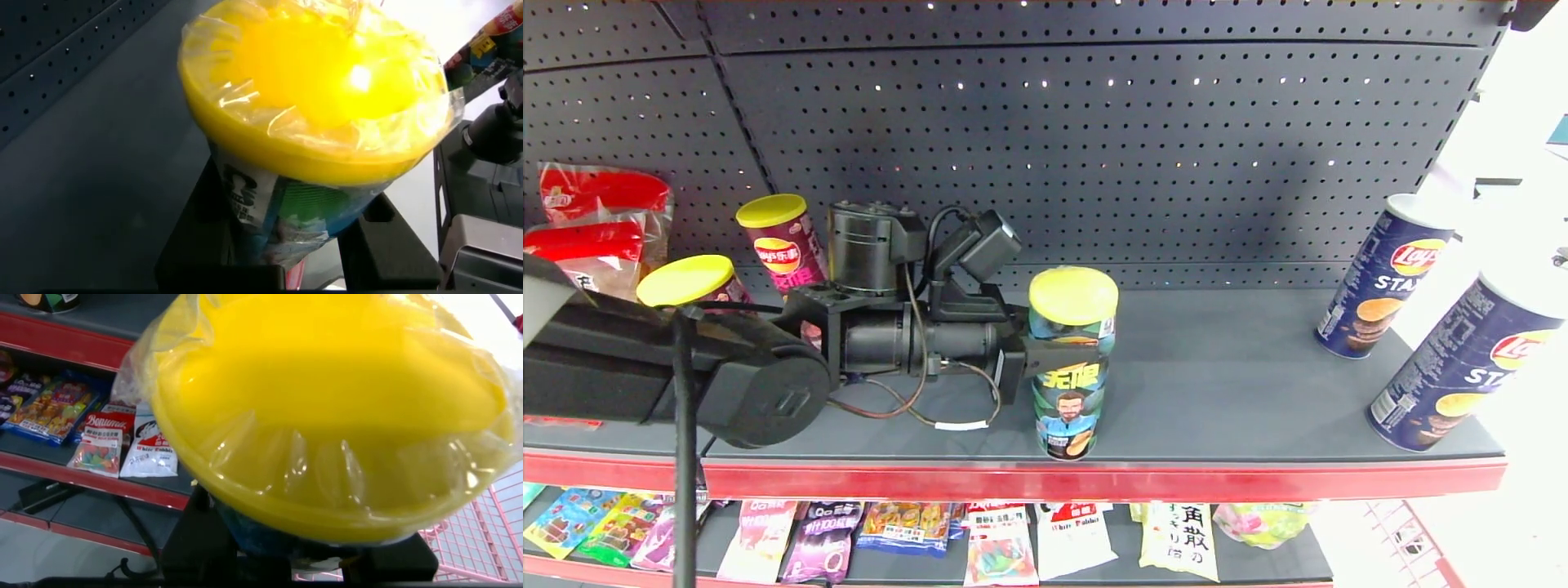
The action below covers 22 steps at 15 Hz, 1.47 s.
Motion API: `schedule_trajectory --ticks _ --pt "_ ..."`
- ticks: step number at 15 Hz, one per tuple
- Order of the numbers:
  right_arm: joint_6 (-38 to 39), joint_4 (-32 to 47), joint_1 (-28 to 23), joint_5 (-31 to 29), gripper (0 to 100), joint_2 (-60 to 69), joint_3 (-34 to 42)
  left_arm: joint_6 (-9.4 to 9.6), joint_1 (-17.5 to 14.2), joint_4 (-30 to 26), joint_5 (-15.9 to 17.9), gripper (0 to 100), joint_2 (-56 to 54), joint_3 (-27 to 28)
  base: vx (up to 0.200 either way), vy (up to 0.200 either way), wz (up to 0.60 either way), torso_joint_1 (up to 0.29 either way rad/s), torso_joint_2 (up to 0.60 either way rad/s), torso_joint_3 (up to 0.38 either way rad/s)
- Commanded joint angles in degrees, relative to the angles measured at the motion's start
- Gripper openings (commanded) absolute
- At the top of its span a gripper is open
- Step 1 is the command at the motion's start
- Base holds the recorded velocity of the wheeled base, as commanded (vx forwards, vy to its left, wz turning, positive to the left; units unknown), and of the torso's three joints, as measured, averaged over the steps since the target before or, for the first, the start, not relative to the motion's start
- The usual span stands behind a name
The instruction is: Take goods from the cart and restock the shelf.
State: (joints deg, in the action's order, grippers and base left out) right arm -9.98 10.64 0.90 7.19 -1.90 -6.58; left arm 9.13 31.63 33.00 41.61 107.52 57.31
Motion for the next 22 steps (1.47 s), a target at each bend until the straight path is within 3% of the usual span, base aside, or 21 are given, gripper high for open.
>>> schedule_trajectory --ticks 1,7,8,15,22 --pt "-0.04 -0.01 0.06 0.01 0 -0.12 -0.01 0.01 0.01 -0.04 -0.03 0 -0.47 -0.44 0.000 0.000 0.00 0.000 0.00 0.000" --pt "-0.04 0.08 -0.02 0.01 0 0.23 -0.10 0.27 0.01 -0.04 -0.03 0 -0.65 -0.62 0.000 0.000 0.00 0.000 0.00 0.000" --pt "-0.04 0.08 -0.02 0.01 0 0.32 -0.10 0.27 0.01 -0.04 -0.03 100 -0.65 -0.62 0.000 0.000 0.00 0.000 0.00 0.000" --pt "-0.04 -0.10 0.06 0.01 0 -0.12 -0.18 -0.08 -0.17 -0.22 -2.76 100 -4.25 -1.15 0.000 0.000 0.00 0.000 0.00 0.000" --pt "-0.04 -0.01 0.24 0.10 0 -1.00 -0.01 -0.08 -0.61 -0.22 -2.76 100 -15.15 -12.04 0.000 0.000 0.00 0.000 0.00 0.000"
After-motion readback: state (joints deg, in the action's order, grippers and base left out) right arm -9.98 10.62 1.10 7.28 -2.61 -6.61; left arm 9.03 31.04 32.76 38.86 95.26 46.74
